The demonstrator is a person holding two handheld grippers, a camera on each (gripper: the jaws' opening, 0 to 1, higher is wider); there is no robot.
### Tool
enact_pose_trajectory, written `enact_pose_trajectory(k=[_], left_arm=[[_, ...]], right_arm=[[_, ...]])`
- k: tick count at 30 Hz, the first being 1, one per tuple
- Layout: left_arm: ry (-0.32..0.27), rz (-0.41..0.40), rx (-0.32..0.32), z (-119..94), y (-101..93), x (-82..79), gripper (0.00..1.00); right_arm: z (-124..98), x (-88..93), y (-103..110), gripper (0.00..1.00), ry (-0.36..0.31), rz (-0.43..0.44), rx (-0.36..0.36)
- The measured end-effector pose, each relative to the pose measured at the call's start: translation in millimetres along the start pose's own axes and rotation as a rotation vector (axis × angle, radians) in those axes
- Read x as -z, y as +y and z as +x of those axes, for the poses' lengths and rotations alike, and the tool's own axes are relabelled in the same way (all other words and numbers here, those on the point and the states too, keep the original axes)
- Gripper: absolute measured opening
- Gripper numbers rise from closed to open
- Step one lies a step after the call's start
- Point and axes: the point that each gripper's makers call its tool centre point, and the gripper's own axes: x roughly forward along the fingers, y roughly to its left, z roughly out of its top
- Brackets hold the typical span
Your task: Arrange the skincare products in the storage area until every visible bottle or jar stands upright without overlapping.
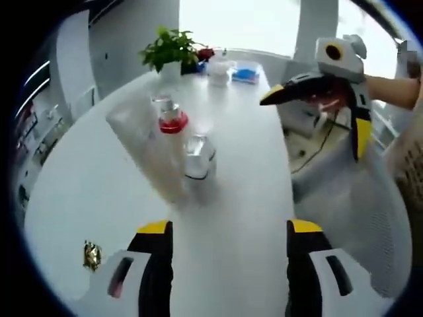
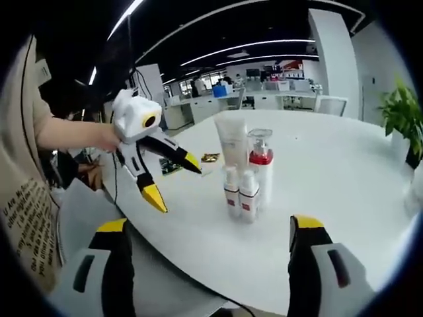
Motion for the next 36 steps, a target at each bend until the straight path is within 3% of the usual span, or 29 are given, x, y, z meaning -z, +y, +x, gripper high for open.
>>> enact_pose_trajectory(k=[18, 36], left_arm=[[-0.033, -0.199, -0.127, -49.7, -15.9, 49.5, 0.85], [-0.090, -0.380, -0.244, -97.3, -43.4, 91.0, 0.87]], right_arm=[[7.3, -1.5, 20.8, 0.99, -0.015, -0.024, 0.004], [4.5, -2.3, 40.0, 0.99, -0.029, -0.018, -0.015]])
